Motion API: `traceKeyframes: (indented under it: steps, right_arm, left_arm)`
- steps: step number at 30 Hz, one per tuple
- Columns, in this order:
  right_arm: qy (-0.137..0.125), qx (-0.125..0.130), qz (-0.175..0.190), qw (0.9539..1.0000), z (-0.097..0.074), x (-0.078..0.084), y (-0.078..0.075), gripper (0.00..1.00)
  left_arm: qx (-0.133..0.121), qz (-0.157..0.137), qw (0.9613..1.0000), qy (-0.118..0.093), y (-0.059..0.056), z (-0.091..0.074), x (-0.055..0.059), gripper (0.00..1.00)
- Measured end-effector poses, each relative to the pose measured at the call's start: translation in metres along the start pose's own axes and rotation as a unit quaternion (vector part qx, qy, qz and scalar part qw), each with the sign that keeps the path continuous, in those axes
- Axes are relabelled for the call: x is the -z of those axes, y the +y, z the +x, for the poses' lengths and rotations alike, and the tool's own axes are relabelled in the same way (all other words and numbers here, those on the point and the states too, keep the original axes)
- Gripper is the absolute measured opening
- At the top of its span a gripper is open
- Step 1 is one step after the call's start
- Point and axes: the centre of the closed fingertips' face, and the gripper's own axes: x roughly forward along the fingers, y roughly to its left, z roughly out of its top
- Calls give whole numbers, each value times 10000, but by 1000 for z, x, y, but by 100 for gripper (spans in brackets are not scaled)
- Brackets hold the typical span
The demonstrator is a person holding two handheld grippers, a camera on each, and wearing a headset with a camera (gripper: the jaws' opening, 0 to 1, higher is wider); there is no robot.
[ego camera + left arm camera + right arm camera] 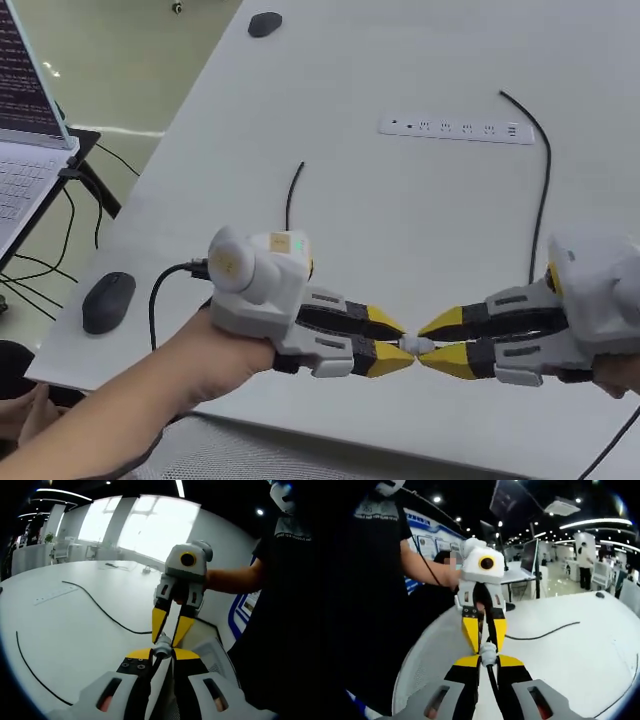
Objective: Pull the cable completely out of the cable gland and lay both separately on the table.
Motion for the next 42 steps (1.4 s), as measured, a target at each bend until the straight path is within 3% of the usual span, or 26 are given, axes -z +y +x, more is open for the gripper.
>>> traceKeyframes:
  steps: [2,6,12,19,21,22,25,27,28,30,32,33,36,38,39,42]
  right_arm:
    - [69,84,-182,9998,1,0,4,7]
    - [312,217,-719,9967,4,5,8,7]
    - [405,232,-619,9970,7,8,6,8]
    - [169,174,196,9995,5,6,5,11]
    - [245,189,370,9988,4,11,4,15]
    - [345,183,697,9968,1,16,3,16]
    - [-40,73,1143,9934,-4,7,3,21]
    - [-316,-37,1800,9832,-8,0,1,25]
    - [-391,-197,2322,9717,-11,-1,1,27]
    - [-517,-292,2575,9645,-13,-3,-5,25]
    - [-559,-458,3062,9492,-14,-4,-6,25]
    - [-591,-531,3332,9395,-13,-4,-9,26]
    - [-634,-699,3471,9331,-11,-2,-11,24]
    - [-452,-863,3725,9229,-8,4,-6,23]
    - [-391,-956,3772,9204,-8,6,-3,24]
    - [-349,-1153,3790,9175,-6,5,6,24]
  left_arm:
    - [66,-165,9998,-36,-1,-1,1,15]
    - [116,-198,9997,35,-5,0,6,15]
    - [76,-137,9998,110,-4,1,10,15]
    - [104,-70,9999,55,-6,-1,5,15]
    - [91,-18,9999,53,-6,-1,5,15]
    - [81,30,9999,65,-6,-1,6,15]
    - [89,167,9998,101,-8,-1,8,15]
    - [73,246,9996,107,-8,-1,7,15]
    - [67,271,9996,102,-8,-1,6,15]
    - [50,349,9993,88,-9,-2,4,15]
    - [38,456,9989,108,-10,-2,2,15]
    - [27,560,9983,142,-10,-2,2,15]
    - [26,669,9976,163,-13,-2,1,15]
    - [29,734,9972,156,-14,-2,0,15]
    - [29,759,9970,157,-14,-2,0,15]
    - [32,766,9969,176,-13,-1,2,15]
